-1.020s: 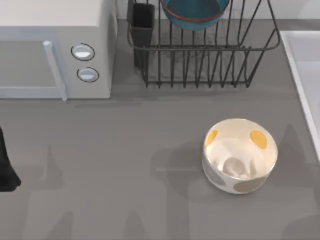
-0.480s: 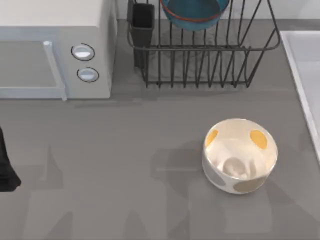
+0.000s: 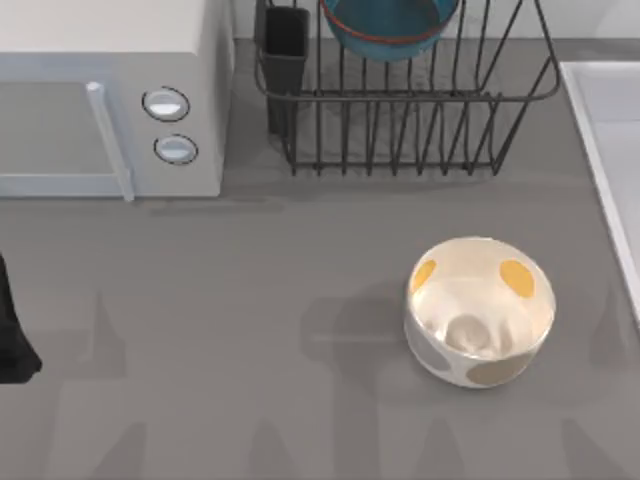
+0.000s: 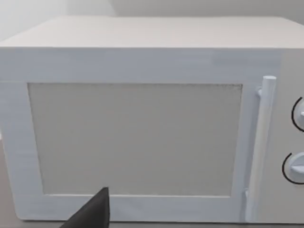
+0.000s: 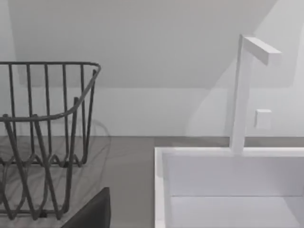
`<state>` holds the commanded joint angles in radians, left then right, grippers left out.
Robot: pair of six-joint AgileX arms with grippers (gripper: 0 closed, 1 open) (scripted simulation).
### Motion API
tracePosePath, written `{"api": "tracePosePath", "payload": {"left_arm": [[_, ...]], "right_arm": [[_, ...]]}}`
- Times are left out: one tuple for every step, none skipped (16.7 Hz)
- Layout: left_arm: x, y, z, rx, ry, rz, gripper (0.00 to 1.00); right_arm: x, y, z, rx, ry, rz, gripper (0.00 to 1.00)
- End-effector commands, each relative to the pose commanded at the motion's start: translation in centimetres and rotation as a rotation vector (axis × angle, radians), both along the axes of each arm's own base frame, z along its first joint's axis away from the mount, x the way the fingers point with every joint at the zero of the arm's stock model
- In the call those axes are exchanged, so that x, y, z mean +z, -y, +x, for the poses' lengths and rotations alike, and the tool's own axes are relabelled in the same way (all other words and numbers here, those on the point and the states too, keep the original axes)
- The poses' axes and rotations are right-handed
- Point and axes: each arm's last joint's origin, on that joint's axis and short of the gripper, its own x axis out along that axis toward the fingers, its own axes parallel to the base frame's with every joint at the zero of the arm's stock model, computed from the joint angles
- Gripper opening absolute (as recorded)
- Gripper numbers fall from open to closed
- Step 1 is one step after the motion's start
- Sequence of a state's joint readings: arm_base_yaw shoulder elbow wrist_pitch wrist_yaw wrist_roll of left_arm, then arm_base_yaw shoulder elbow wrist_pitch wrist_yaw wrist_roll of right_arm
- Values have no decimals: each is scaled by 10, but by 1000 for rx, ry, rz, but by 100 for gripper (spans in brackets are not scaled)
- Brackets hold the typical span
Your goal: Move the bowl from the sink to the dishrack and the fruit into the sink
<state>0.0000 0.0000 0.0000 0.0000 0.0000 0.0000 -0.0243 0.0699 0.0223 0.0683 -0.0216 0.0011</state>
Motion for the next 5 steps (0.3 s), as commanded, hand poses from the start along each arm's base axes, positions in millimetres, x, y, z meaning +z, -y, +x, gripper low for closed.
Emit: {"api": "tracePosePath", "payload": {"left_arm": [[0,0,0,0,0,0,100],[0,0,0,0,0,0,100],[0,0,0,0,0,0,100],[0,0,0,0,0,0,100],[0,0,0,0,0,0,100]], "right_arm": [[-4,-1,-2,1,-10,0,100],[-7,-2,-3,2,-16,1,100],[-8,-2,-3,3,-20,1,100],[-9,-2,-3,3,-21,1,100],[-9,-2,-3,3,-21,1,100]]}}
